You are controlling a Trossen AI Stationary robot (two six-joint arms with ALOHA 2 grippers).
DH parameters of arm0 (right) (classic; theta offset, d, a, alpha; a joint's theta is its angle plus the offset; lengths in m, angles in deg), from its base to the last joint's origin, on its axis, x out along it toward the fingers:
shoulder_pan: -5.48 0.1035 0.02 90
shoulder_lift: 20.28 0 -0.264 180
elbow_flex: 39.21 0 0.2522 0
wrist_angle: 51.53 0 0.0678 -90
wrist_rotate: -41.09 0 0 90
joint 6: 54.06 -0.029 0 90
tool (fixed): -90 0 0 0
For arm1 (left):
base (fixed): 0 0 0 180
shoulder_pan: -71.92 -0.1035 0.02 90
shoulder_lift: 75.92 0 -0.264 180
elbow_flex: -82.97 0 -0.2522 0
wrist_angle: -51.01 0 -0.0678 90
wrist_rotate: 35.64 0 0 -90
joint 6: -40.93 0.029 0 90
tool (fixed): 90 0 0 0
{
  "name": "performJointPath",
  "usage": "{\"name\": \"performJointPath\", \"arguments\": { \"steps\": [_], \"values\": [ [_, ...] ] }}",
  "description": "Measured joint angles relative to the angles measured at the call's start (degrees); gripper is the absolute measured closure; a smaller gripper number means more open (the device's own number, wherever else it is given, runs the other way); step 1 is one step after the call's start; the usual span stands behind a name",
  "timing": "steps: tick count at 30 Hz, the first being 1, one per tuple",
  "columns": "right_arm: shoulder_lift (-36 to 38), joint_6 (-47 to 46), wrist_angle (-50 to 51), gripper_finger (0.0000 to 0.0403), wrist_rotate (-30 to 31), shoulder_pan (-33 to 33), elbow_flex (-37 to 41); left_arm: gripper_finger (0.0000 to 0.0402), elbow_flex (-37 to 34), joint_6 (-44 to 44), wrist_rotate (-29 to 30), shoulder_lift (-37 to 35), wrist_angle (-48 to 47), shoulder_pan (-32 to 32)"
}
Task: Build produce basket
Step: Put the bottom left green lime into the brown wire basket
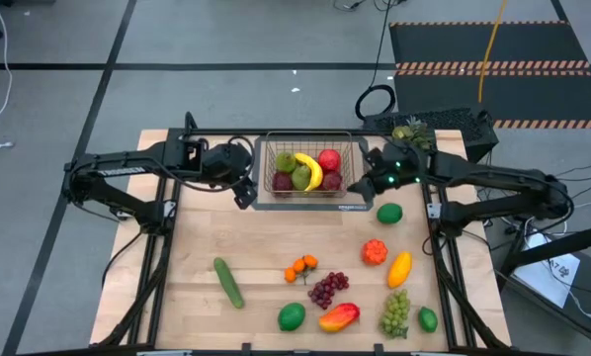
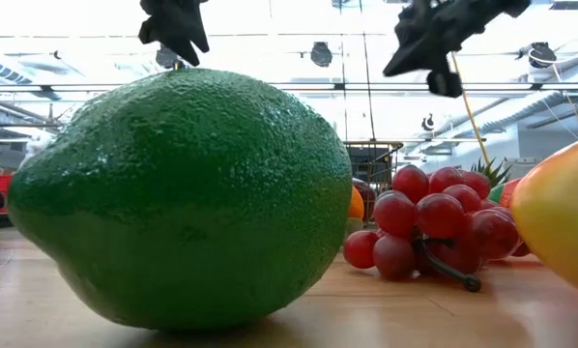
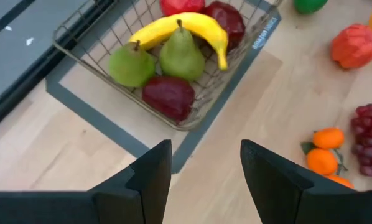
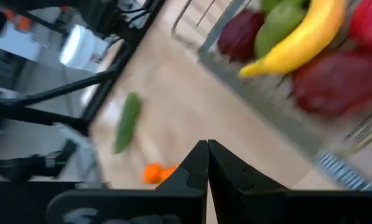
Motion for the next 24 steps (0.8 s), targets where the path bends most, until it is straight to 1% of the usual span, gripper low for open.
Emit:
{"name": "performJointPath", "arguments": {
  "steps": [3,8,13,17,20,24],
  "values": [
    [2.12,-7.47,1.71,0.0403,1.43,4.88,0.0,0.0211,0.0,-0.92,-0.09,0.0,0.73,1.84],
    [4.16,-17.49,1.96,0.0403,8.63,15.44,0.0,0.0211,0.0,-1.16,-0.09,0.0,2.21,5.48],
    [3.81,-26.12,1.92,0.0403,14.02,25.92,0.0,0.0211,0.0,-4.22,0.13,0.0,2.15,10.09],
    [2.47,-32.49,1.85,0.0403,17.09,33.17,-0.08,0.0211,0.0,-7.56,2.4,0.0,2.19,14.84],
    [0.67,-35.4,1.83,0.0403,18.0,37.31,-1.33,0.0211,-0.96,-11.2,3.98,-0.04,4.26,18.35],
    [-1.74,-34.76,2.07,0.0403,17.59,40.55,-3.2,0.0211,-3.59,-17.42,4.2,-0.02,9.31,23.32]
  ]
}}
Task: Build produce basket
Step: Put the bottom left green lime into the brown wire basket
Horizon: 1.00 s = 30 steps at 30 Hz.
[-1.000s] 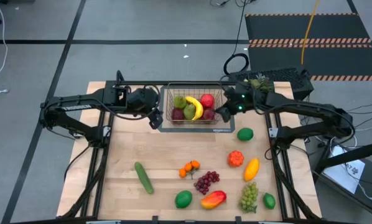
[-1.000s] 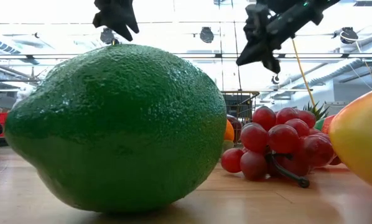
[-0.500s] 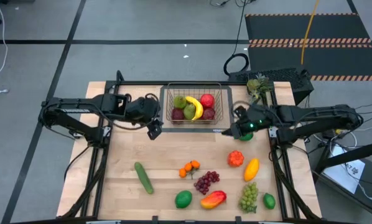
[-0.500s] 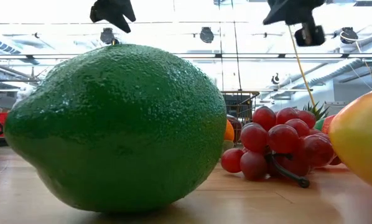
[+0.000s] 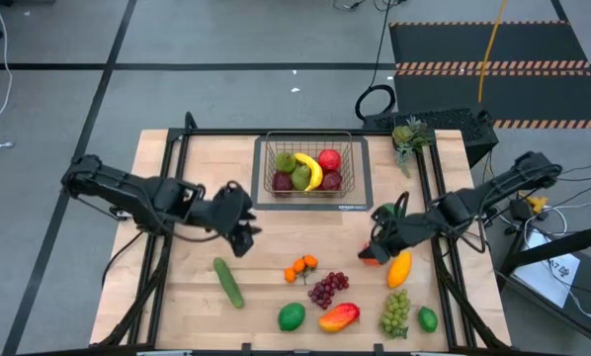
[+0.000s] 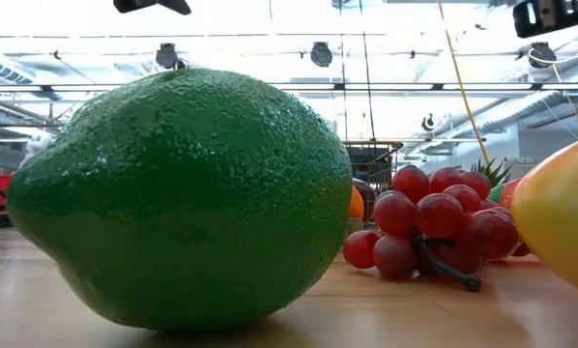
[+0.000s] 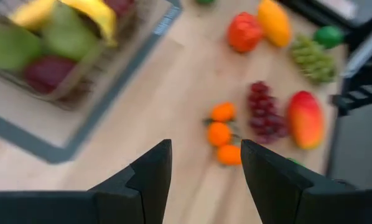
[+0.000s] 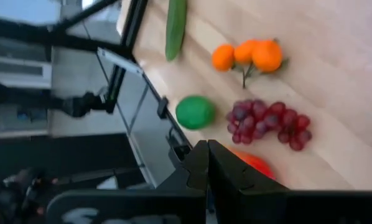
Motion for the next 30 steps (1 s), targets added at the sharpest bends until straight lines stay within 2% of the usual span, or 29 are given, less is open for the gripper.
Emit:
{"name": "performJointPath", "arguments": {
  "steps": [8,15,17,23,26,30],
  "values": [
    [-0.57,7.14,2.84,0.0403,-4.43,2.37,-0.54,0.0211,-4.08,-11.22,0.62,2.97,10.82,10.5],
    [1.59,17.54,4.9,0.0403,-5.84,2.32,-0.54,0.0211,-3.88,-11.14,-3.25,14.19,25.31,17.95],
    [2.16,20.8,5.57,0.0403,-5.78,2.57,-0.54,0.0211,-2.91,-11.33,-5.0,17.81,28.2,18.97],
    [3.64,29.85,5.98,0.0403,-6.92,2.63,0.95,0.0209,4.32,-11.43,-5.22,27.39,28.52,20.39],
    [4.38,33.0,6.01,0.0403,-9.83,2.63,1.53,0.0191,7.31,-11.66,-4.93,32.08,28.48,20.11],
    [5.38,34.75,5.92,0.0403,-13.19,2.7,2.0,0.0136,10.14,-13.06,-4.47,37.1,27.75,19.69]
  ]
}}
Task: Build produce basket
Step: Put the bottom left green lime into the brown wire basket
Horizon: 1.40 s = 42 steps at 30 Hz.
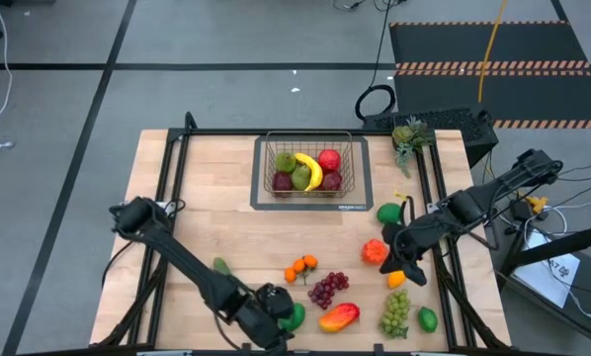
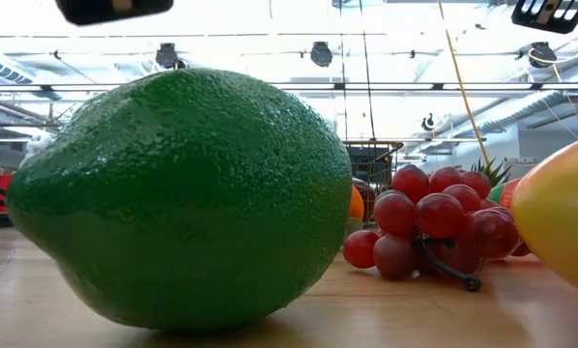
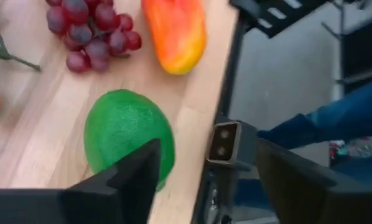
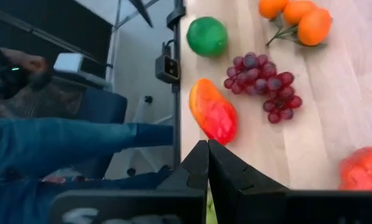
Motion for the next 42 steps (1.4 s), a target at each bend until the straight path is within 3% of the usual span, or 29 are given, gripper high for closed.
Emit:
{"name": "performJointPath", "arguments": {
  "steps": [6,9,30,42],
  "values": [
    [1.68,1.26,0.06,0.0403,-0.2,0.0,0.09,0.0034,2.82,-5.72,4.42,3.51,-6.88,-0.53],
    [2.28,2.5,0.28,0.0403,-0.21,0.0,0.09,0.0007,2.96,-6.44,4.87,4.36,-8.57,-0.63],
    [4.16,4.18,5.09,0.0403,-0.18,-0.11,0.11,0.0009,2.92,-4.32,3.36,8.58,-11.34,-2.44],
    [4.16,3.91,5.11,0.0403,-0.15,-0.09,0.11,0.0009,2.92,4.68,4.79,8.58,-7.77,-4.24]
  ]
}}
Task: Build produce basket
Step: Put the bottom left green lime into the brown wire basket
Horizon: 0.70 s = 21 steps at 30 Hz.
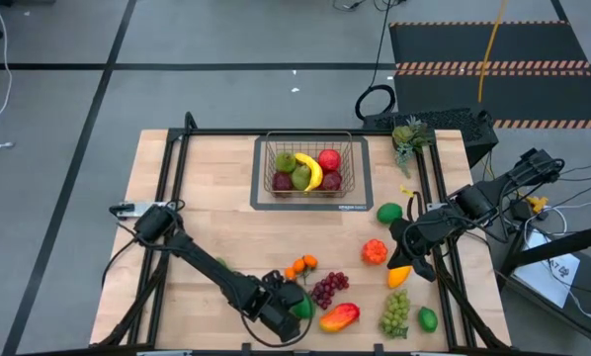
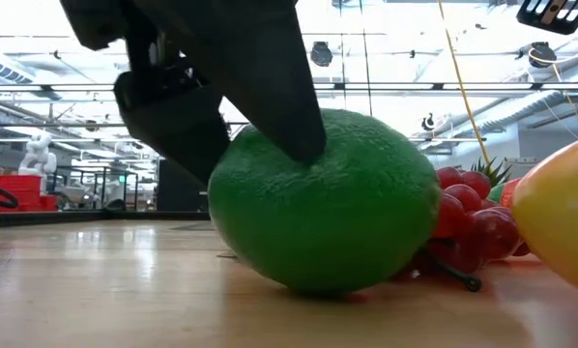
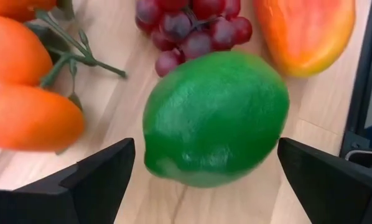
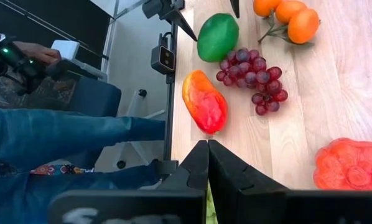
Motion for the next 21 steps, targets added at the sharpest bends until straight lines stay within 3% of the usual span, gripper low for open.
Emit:
{"name": "performJointPath", "arguments": {
  "steps": [8,13,17,21],
  "values": [
    [-0.02,-1.41,0.35,0.0403,0.27,0.0,0.0,0.0009,0.08,4.23,-3.18,-0.8,1.65,-0.43],
    [-0.02,-1.65,0.73,0.0403,0.33,0.0,0.0,0.0009,2.78,10.58,-4.54,-1.34,-3.05,-0.07],
    [-0.02,-2.19,0.68,0.0403,0.33,0.0,0.0,0.0009,4.83,20.04,-5.36,-1.38,-4.63,-0.11],
    [-0.01,-3.83,0.66,0.0403,0.33,0.0,0.0,0.0009,5.55,31.13,-10.77,-1.38,-5.84,-0.12]
  ]
}}
